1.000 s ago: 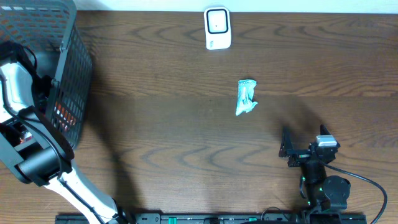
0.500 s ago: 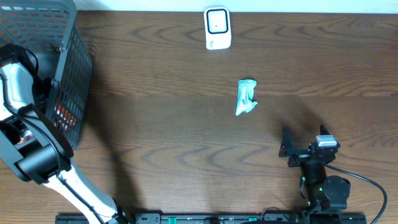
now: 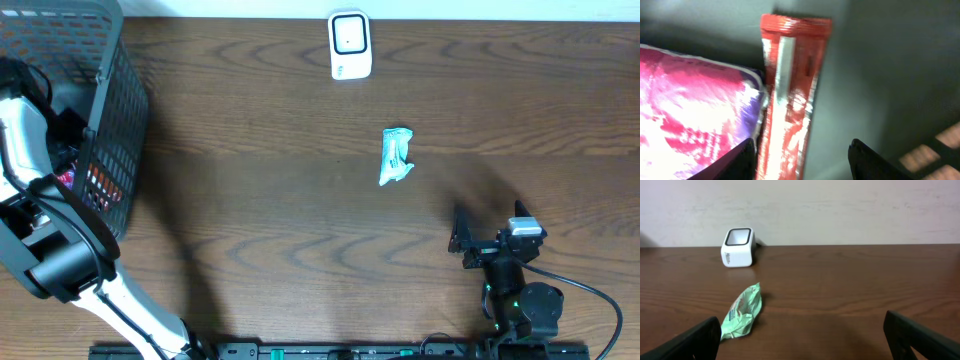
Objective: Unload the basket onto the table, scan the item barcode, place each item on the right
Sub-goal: 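Return the left gripper to the basket and grasp the red-white bar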
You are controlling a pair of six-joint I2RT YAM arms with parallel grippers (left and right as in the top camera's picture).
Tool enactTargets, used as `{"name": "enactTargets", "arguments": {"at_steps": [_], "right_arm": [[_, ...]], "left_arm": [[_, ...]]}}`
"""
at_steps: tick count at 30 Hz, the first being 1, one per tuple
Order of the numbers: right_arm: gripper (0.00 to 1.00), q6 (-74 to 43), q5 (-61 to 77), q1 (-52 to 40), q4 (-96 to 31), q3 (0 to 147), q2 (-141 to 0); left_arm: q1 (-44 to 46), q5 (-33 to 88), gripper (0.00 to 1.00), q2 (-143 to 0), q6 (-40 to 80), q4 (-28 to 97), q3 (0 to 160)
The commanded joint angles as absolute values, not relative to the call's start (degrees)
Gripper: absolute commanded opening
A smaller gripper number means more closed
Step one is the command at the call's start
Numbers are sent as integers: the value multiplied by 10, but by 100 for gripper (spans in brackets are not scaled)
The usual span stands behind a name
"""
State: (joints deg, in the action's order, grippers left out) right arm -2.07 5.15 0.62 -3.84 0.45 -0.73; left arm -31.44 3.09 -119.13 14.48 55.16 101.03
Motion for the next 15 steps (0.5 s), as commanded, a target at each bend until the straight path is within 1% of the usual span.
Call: {"name": "enactTargets", "arguments": {"at_steps": [1,5,10,14,15], "right_arm": [[99,-12,53,11,-40,3,-5],[99,-12,53,11,-40,3,-5],[99,-12,53,11,-40,3,-6],[99,-12,53,11,-40,3,-5],[99,-12,53,11,-40,3,-6]], "left_arm": [[-311,56,60,-1178,150,551,1016],[-305,56,60,-1178,150,550,1006],[-296,43,60,-1178,123,549,982],[-297,-45,60,-1180,133,534,946],[-302,-102,60,-1180,156,532,930]]}}
